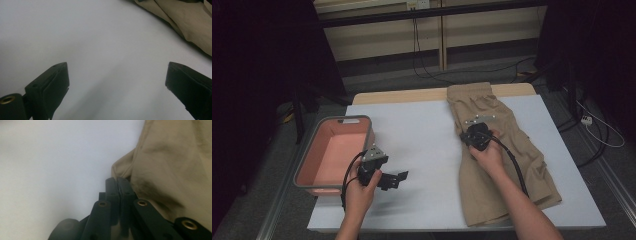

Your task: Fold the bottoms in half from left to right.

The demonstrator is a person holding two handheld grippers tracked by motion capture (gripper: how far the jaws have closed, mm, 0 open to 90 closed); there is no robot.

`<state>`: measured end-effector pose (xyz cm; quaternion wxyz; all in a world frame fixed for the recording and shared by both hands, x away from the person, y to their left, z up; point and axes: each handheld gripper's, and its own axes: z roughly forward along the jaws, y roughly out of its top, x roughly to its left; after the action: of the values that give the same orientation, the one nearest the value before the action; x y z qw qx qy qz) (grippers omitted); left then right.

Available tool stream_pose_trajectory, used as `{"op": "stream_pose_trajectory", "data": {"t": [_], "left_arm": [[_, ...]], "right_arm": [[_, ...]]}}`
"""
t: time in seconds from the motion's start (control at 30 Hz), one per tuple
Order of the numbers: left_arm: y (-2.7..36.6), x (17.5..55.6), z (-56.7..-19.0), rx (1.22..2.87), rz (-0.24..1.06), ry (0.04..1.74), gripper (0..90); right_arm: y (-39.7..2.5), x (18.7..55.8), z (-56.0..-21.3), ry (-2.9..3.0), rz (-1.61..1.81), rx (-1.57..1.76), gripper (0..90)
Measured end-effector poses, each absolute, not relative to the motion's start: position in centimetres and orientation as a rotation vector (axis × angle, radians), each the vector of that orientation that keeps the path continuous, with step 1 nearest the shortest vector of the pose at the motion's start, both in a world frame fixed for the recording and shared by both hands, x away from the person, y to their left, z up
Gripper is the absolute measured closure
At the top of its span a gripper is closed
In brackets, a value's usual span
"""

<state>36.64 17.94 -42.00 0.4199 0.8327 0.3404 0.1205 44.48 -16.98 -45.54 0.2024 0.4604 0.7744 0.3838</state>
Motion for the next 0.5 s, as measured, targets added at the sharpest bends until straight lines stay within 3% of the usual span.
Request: {"op": "stream_pose_trajectory", "data": {"t": [0.5], "left_arm": [[17.9, 36.6, -41.9, 2.077, 0.299, 0.861, 5.2]], "right_arm": [[-14.6, 43.9, -45.8, 2.249, 1.054, 1.148, 89.2]]}}
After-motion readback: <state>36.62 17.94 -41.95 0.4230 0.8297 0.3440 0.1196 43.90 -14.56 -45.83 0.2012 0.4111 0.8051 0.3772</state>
